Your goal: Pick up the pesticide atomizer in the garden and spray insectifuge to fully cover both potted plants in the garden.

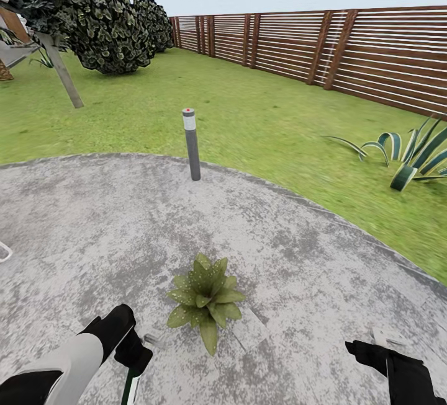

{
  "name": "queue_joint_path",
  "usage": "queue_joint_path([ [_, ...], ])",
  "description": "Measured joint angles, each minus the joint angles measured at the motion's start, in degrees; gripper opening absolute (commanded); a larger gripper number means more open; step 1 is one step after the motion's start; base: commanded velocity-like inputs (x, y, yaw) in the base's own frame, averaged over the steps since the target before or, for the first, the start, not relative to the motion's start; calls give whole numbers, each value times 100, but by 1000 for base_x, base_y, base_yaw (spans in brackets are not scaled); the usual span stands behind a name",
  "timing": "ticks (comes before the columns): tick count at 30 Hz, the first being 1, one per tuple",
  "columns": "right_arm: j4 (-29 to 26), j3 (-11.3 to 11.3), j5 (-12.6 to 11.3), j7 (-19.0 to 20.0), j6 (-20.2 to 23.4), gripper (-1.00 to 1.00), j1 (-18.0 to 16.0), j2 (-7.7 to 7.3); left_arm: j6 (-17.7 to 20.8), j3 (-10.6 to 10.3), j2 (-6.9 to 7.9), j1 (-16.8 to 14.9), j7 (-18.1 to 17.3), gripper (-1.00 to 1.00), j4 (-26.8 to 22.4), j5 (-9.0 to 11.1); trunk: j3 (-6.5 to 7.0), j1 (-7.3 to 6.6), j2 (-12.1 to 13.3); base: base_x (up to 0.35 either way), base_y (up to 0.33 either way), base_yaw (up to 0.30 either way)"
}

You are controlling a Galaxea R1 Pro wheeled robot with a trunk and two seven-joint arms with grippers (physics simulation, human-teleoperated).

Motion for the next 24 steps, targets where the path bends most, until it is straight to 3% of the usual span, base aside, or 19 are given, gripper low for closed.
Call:
queue_joint_path([
  [24, 12, 0, 0, 0, 0, 100, 0, 3, -7, -8, -5, 0, 0, -100, 30, 2, 0, 0, 0, 0, 0, 0],
])
